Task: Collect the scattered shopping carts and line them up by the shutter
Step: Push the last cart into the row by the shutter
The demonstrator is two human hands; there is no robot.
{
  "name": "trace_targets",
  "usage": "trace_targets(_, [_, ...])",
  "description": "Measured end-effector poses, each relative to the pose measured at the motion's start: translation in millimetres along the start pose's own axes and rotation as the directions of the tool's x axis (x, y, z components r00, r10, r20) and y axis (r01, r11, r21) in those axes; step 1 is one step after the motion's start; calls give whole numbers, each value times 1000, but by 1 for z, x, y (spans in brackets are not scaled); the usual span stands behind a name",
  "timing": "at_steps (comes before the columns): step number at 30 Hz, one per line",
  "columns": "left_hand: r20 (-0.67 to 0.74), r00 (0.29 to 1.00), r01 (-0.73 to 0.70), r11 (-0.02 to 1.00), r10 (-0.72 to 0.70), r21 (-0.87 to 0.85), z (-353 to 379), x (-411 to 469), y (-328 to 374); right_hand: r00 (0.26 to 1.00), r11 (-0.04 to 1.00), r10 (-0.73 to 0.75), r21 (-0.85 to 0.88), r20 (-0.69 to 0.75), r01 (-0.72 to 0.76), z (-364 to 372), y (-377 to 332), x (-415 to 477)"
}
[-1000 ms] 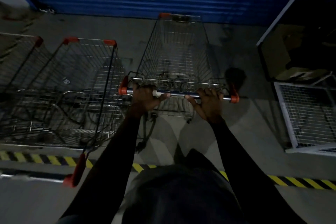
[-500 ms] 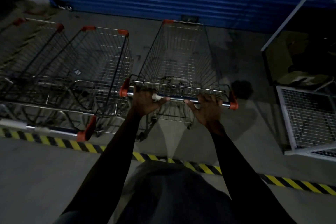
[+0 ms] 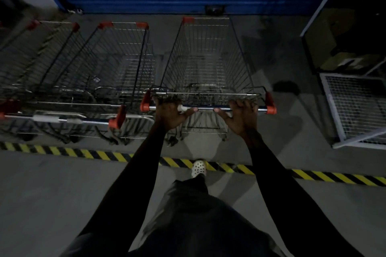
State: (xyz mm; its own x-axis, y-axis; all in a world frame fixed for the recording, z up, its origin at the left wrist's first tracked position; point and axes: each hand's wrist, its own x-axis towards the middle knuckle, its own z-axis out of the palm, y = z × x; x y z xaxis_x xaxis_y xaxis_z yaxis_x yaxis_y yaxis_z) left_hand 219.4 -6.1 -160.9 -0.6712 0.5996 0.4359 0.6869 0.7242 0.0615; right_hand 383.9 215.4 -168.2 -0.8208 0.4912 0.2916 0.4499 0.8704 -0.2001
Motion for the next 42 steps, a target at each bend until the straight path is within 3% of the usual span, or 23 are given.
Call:
trace_targets(4, [-2, 1000, 6, 996, -6, -89, -6, -11, 1, 1000, 1000, 6, 0, 14, -6, -4, -2, -13])
trace_targets(12, [68, 998, 0, 1000, 1, -6, -16, -25, 1, 999, 1000, 12, 3, -36, -12, -7, -8, -30])
trace_targets(17, [13, 1000, -19, 998, 19, -61, -19, -32, -2, 998, 1000, 8, 6, -67, -7, -9, -12, -37])
trace_targets(26, [42, 999, 2, 989, 4, -148, -23, -34, -1, 994, 1000, 1, -2, -112, -2, -9, -14, -42])
trace_targets(34, [-39, 999, -37, 999, 37, -3, -9, -21, -5, 993, 1000, -8, 2, -114, 9, -5, -12, -31])
trace_targets(42, [16, 999, -38, 999, 37, 38, 15, 36, -10, 991, 1000, -3, 4, -135, 3, 14, 1, 27])
